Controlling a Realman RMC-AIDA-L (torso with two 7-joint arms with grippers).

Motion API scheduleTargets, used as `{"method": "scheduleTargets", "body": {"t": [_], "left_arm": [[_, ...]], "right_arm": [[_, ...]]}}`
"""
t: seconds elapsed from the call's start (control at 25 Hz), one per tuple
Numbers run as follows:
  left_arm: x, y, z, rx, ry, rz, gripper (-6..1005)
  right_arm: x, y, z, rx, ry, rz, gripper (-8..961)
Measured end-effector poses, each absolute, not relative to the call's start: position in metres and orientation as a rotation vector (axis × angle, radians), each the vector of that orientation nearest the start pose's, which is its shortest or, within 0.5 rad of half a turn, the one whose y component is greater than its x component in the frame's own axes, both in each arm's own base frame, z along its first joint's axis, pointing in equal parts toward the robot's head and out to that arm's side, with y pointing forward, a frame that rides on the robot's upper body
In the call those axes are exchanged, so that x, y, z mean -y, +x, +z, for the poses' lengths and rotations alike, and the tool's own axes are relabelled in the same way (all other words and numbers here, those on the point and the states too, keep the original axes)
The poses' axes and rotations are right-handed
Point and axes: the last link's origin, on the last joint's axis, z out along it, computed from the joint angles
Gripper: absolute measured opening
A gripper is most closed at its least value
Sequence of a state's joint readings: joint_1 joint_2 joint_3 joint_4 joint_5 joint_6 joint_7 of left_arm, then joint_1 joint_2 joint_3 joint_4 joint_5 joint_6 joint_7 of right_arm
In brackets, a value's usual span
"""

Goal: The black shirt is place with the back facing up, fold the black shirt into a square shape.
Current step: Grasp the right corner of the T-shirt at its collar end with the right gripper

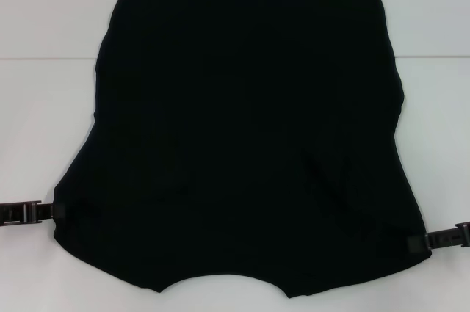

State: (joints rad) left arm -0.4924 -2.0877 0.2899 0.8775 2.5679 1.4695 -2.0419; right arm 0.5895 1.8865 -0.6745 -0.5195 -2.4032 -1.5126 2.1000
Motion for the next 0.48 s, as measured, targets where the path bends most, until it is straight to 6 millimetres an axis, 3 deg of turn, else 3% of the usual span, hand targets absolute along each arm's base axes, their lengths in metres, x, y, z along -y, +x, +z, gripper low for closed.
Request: {"method": "scheduleTargets", "body": {"t": [0.48], "left_arm": [[-0.3100,-0.3595,0.0589,1.572,-2.117,-0.300,27]], "right_arm": [[-0.3286,0.3245,0.0333,-1.664,-2.501,0.131,710]]}}
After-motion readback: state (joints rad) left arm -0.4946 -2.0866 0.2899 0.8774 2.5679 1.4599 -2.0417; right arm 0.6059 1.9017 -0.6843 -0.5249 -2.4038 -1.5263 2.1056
